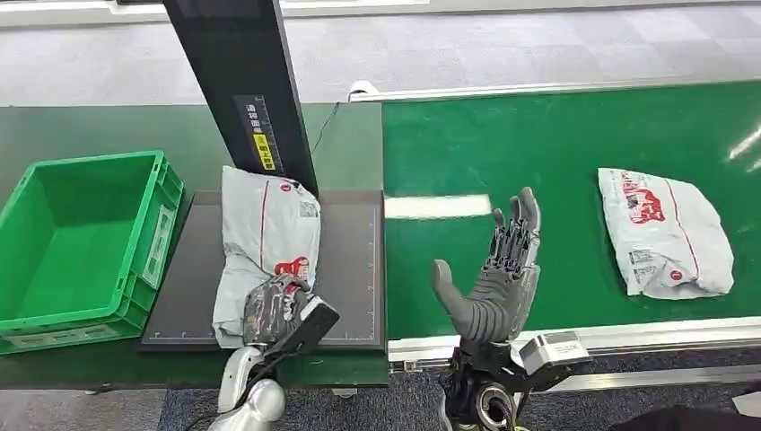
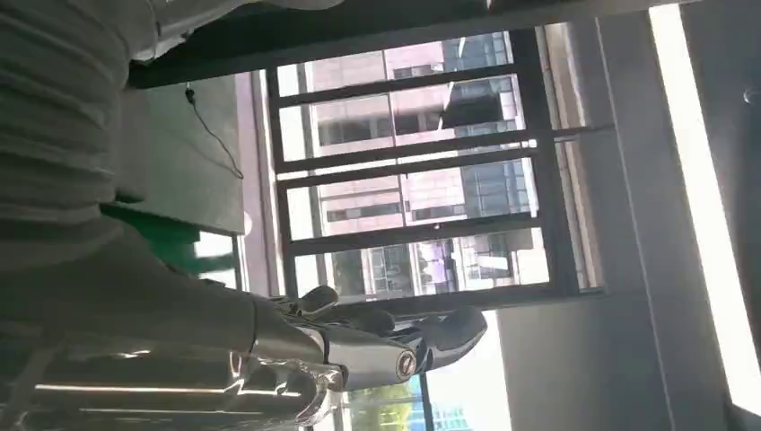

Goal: Moved the parcel from conveyor to table for the left to box.

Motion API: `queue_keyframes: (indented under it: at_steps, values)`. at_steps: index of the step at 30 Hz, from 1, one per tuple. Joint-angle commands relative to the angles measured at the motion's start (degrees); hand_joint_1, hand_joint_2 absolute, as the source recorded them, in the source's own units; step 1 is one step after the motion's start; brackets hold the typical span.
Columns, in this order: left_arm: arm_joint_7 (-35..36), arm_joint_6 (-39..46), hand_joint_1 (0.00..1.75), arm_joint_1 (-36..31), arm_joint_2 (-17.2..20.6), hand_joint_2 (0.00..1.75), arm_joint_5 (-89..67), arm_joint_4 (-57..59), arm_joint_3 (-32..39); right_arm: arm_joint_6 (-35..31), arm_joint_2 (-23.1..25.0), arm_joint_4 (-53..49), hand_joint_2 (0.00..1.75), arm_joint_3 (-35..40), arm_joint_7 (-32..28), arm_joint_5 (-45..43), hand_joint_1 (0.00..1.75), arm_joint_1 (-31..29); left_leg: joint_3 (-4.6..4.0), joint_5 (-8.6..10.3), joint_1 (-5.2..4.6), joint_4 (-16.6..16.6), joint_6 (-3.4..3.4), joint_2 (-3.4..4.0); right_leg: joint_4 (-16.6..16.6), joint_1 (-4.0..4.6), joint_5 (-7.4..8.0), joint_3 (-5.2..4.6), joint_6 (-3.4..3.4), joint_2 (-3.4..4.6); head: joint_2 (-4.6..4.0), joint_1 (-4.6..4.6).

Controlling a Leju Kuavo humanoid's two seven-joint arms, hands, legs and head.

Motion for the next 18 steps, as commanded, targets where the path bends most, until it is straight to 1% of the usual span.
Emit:
queue_keyframes:
  at_steps: [1,2,3,4,6,7,9,10,11,12,13,14,15,16,18]
  values:
    - [-6.0,7.1,1.75,5.5,0.9,1.75,4.6,-9.0,2.5,-0.5,1.0,0.8,1.75,-1.8,0.2,-0.1,0.00,1.6,-0.12,0.07,0.02,-0.1,-0.06,0.16,-0.1,0.02,0.11,-0.16,-0.05,0.17,0.00,0.00]
    - [-9.8,9.9,1.75,8.7,0.3,1.75,8.1,-17.3,2.8,-0.6,1.0,0.9,1.75,-1.9,0.2,-0.1,0.00,1.8,-0.11,0.03,0.03,-0.1,-0.06,0.13,-0.1,0.03,0.06,-0.13,-0.04,0.13,0.02,0.00]
    - [-11.3,9.9,1.75,11.2,-0.3,1.75,8.1,-23.0,3.7,-0.8,1.0,0.8,1.75,-2.0,0.2,-0.1,0.00,1.8,-0.17,0.06,0.04,-0.1,-0.08,0.16,-0.1,0.04,0.10,-0.21,-0.06,0.17,0.00,0.00]
    - [-10.6,9.9,1.75,12.2,0.0,1.75,8.0,-24.9,2.6,-0.8,1.0,0.8,1.75,-2.1,0.2,-0.1,0.00,1.8,-0.22,0.03,0.04,-0.1,-0.07,0.17,-0.1,0.04,0.06,-0.28,-0.05,0.16,0.00,0.00]
    - [-21.6,9.9,1.75,17.9,-4.2,1.75,11.4,-39.5,8.6,-1.3,1.0,1.1,1.75,-2.3,0.2,-0.3,0.00,1.7,-0.33,-0.02,0.04,0.0,-0.04,0.16,0.0,0.04,0.02,-0.46,-0.04,0.14,0.00,0.00]
    - [-21.6,9.9,1.75,17.9,-4.2,1.75,11.4,-39.5,8.6,-1.3,1.0,1.1,1.75,-2.3,0.2,-0.3,0.00,1.7,-0.43,-0.06,0.05,0.1,-0.06,0.21,0.0,0.06,0.00,-0.57,-0.05,0.20,0.00,0.00]
    - [-22.3,9.9,1.75,23.5,-4.2,1.75,14.8,-54.7,5.5,-1.9,1.0,1.2,1.75,-2.5,0.2,-0.6,0.00,1.6,-0.49,-0.07,0.06,0.0,-0.07,0.30,0.0,0.06,0.00,-0.65,-0.06,0.26,0.00,0.00]
    - [-22.3,9.9,1.75,23.5,-4.2,1.75,14.8,-54.7,5.5,-1.9,1.0,1.2,1.75,-2.5,0.2,-0.6,0.00,1.6,-0.61,-0.09,0.06,0.1,-0.05,0.41,0.0,0.07,0.00,-0.77,-0.05,0.28,0.02,0.00]
    - [-22.3,9.9,1.75,24.7,-4.2,1.75,15.1,-57.1,4.9,-1.8,1.0,1.2,1.75,-2.6,0.2,-0.6,0.00,1.7,-0.64,-0.09,0.06,0.1,-0.05,0.38,0.1,0.07,-0.01,-0.79,-0.05,0.25,0.00,0.00]
    - [-22.3,9.9,1.75,25.8,-4.2,1.75,16.6,-64.7,3.7,-2.2,1.0,1.0,1.75,-2.8,0.2,-0.6,0.00,1.9,-0.62,-0.11,0.06,0.1,-0.07,0.41,0.0,0.07,-0.03,-0.80,-0.06,0.29,0.00,-0.02]
    - [-22.3,9.9,1.75,26.6,-4.2,1.75,16.9,-66.7,3.2,-2.1,1.0,0.9,1.75,-2.9,0.2,-0.6,0.00,2.0,-0.60,-0.13,0.07,0.1,-0.09,0.41,0.0,0.07,-0.05,-0.78,-0.07,0.31,0.00,0.00]
    - [-22.3,9.9,1.75,27.2,-4.0,1.75,17.4,-69.7,2.5,-2.0,1.0,0.7,1.75,-3.1,0.2,-0.6,0.00,2.2,-0.78,-0.11,0.07,0.1,-0.05,0.34,0.1,0.08,-0.02,-0.93,-0.04,0.24,0.02,0.00]
    - [-22.3,9.9,1.75,27.6,-3.7,1.75,18.7,-75.3,1.6,-2.0,1.0,0.7,1.75,-3.3,0.2,-0.6,0.00,2.4,-0.76,-0.13,0.07,0.1,-0.07,0.32,0.1,0.08,-0.06,-0.89,-0.05,0.23,0.00,0.00]
    - [-22.3,9.9,1.75,27.5,-3.6,1.75,19.4,-77.8,1.0,-2.0,1.0,0.7,1.75,-3.5,0.2,-0.6,0.00,2.4,-0.86,-0.13,0.09,0.2,-0.07,0.37,0.1,0.10,-0.03,-1.00,-0.05,0.27,0.00,0.00]
    - [-22.3,9.9,1.75,26.5,-2.4,1.75,22.3,-83.0,-2.4,-2.1,1.0,0.6,1.75,-3.7,0.2,-0.6,0.00,2.6,-0.82,-0.12,0.07,0.1,-0.08,0.30,0.1,0.08,-0.05,-0.95,-0.05,0.21,0.00,0.00]
